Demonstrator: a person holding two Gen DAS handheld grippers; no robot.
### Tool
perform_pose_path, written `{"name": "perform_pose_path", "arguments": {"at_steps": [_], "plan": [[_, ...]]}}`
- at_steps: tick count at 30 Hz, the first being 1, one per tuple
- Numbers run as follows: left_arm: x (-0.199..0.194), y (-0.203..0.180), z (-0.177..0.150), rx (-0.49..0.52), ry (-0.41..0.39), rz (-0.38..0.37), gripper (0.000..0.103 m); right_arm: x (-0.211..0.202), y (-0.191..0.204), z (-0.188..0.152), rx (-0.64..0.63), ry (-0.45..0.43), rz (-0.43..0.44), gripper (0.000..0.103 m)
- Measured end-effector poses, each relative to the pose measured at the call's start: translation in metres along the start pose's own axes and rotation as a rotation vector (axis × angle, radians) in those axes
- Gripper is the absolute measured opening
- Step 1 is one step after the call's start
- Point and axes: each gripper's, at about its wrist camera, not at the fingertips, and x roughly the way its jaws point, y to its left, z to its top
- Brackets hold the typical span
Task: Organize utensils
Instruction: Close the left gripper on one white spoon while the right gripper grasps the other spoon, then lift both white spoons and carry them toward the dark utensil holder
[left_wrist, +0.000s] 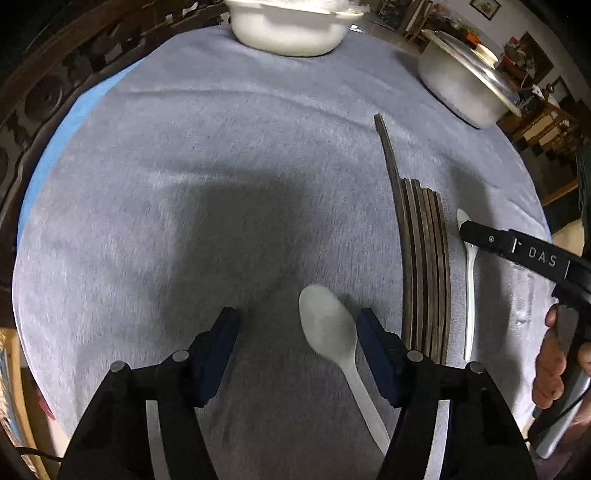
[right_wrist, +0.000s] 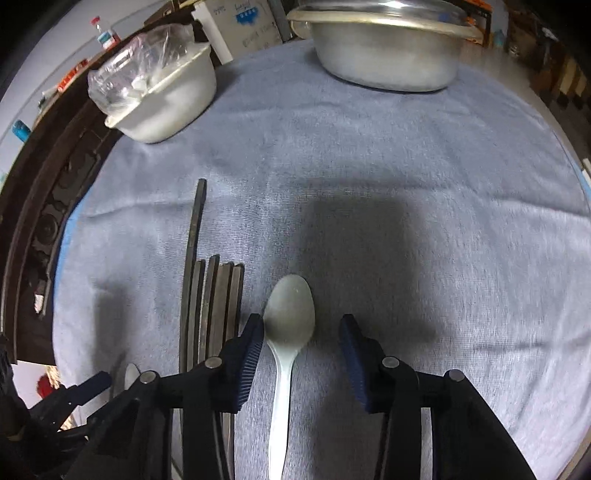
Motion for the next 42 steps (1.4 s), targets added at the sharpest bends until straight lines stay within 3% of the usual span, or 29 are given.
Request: {"name": "perform_pose_path", "arguments": {"at_steps": [3, 5, 8, 10, 13, 18, 24, 27, 29, 30, 31, 36, 39, 42], "plan": [[0.001, -0.006, 0.002, 0.005, -0.005, 0.013, 0.065, 0.002, 0.014, 0.001, -0.071, 0.021, -0.079, 0.045], [0.0, -0.012, 0.001, 0.018, -0.014, 0.022, 0.056, 0.003, 0.02, -0.001, -0.098, 0.024, -0.142, 0.033], [0.0, -0.02, 0.001, 0.037, -0.029, 0.034, 0.039, 0.0, 0.021, -0.003, -0.103, 0.017, -0.149, 0.032], [0.0, -0.02, -0.001, 0.033, -0.03, 0.019, 0.02, -0.005, 0.018, -0.008, -0.096, 0.001, -0.141, 0.032], [0.002, -0.018, -0.002, 0.027, -0.016, -0.024, 0.006, -0.01, 0.011, -0.016, -0.054, -0.025, -0.095, 0.032], [0.001, -0.008, -0.002, 0.04, -0.034, -0.055, 0.003, -0.034, -0.017, -0.038, 0.023, -0.093, -0.019, 0.031], [-0.034, 0.001, -0.011, 0.105, -0.104, -0.093, 0.003, -0.078, -0.028, -0.062, 0.052, -0.225, 0.021, 0.031], [-0.062, 0.009, -0.027, 0.207, -0.162, -0.1, 0.005, -0.101, -0.025, -0.08, 0.044, -0.286, 0.033, 0.031], [-0.071, 0.013, -0.033, 0.289, -0.172, -0.105, 0.024, -0.111, -0.021, -0.088, 0.044, -0.305, 0.039, 0.031], [-0.074, 0.015, -0.038, 0.345, -0.167, -0.117, 0.047, -0.116, -0.021, -0.095, 0.047, -0.309, 0.044, 0.031], [-0.075, 0.018, -0.04, 0.38, -0.166, -0.12, 0.062, -0.121, -0.022, -0.102, 0.053, -0.309, 0.047, 0.031], [-0.068, 0.004, -0.065, 0.658, -0.157, -0.086, 0.063, -0.123, -0.025, -0.129, 0.052, -0.304, 0.042, 0.031], [-0.051, 0.0, -0.066, 0.736, -0.114, -0.054, 0.063, -0.125, -0.026, -0.146, 0.067, -0.298, 0.054, 0.031], [-0.038, -0.003, -0.06, 0.791, -0.074, -0.081, 0.063, -0.129, -0.028, -0.163, 0.073, -0.296, 0.051, 0.031]]}}
